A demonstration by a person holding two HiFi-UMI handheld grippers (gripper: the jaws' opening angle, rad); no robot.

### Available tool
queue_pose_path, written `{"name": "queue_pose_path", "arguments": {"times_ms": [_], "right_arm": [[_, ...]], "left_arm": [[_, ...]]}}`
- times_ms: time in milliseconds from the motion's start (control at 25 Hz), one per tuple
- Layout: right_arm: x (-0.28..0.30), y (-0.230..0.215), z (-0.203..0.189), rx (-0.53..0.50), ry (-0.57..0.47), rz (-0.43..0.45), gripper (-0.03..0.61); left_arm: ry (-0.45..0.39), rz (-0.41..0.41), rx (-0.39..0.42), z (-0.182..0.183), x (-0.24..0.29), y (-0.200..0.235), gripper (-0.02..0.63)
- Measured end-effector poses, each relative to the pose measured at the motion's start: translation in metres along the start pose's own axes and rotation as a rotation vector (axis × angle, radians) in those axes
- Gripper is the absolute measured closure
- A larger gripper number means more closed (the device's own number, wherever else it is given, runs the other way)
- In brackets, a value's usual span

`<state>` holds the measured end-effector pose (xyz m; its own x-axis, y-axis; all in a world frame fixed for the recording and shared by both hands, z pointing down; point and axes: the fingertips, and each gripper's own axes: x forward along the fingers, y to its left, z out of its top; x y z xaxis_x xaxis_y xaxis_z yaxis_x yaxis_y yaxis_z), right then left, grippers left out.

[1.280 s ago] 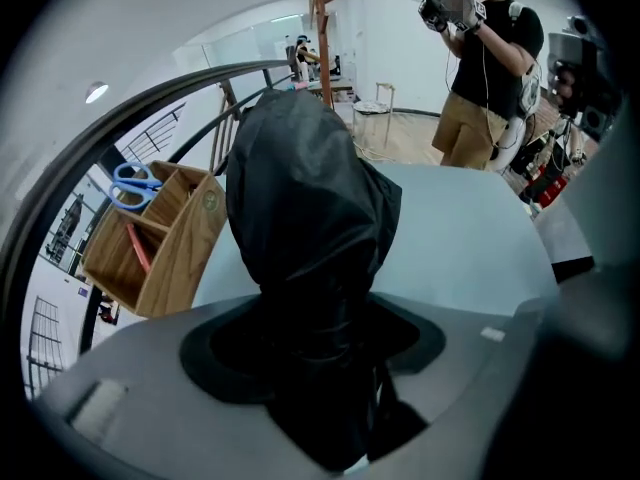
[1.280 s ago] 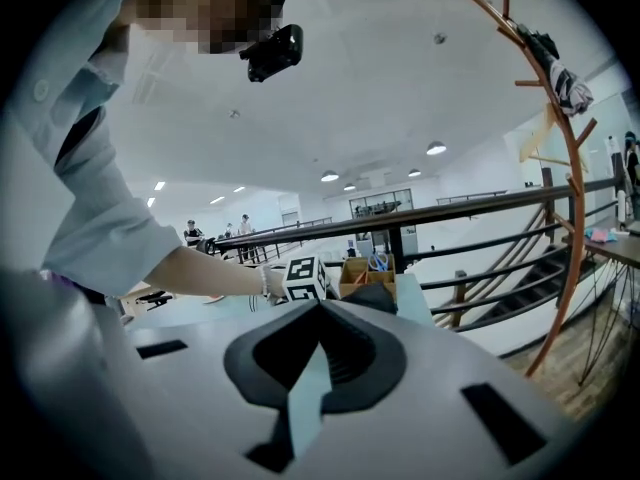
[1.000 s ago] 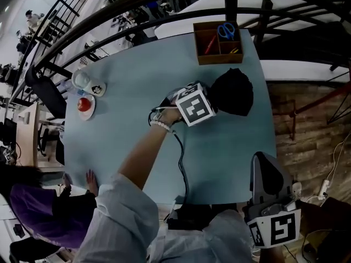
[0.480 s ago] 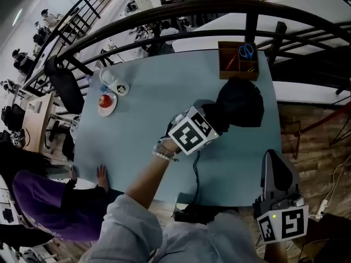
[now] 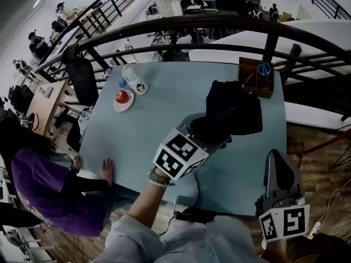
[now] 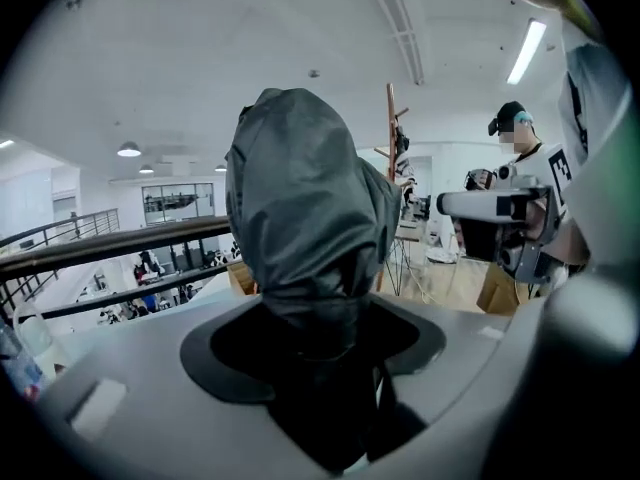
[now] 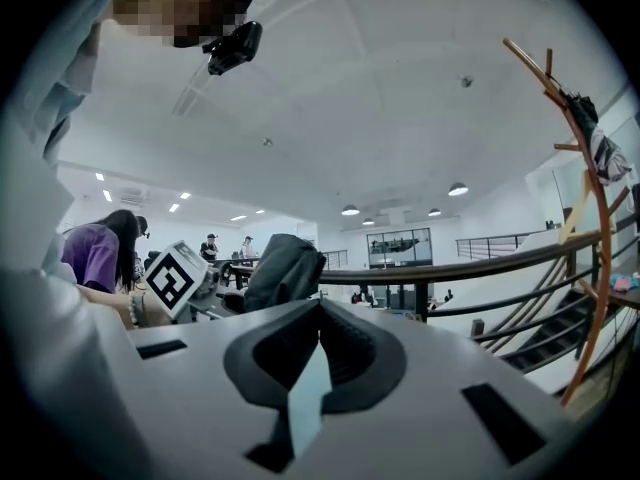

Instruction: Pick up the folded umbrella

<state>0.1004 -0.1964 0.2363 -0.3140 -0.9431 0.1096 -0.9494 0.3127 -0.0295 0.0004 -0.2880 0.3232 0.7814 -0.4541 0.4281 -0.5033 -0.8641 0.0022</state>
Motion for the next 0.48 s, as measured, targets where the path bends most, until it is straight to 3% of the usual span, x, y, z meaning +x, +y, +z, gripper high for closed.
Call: {"name": "queue_pose_path", "arguments": {"times_ms": [240, 480], "right_arm": [[0.016, 0.02, 0.012, -0.024, -0.014, 0.08, 0.578], [0.032, 0.041, 0.02, -0.046, -0.032, 0.164, 0.578]], "left_arm": [[-0.13, 0.095, -0.089, 0.016, -0.056, 0.009, 0.334], [-0.197, 0.207, -0.106, 0.026, -0.107, 0.01, 0.334]]}}
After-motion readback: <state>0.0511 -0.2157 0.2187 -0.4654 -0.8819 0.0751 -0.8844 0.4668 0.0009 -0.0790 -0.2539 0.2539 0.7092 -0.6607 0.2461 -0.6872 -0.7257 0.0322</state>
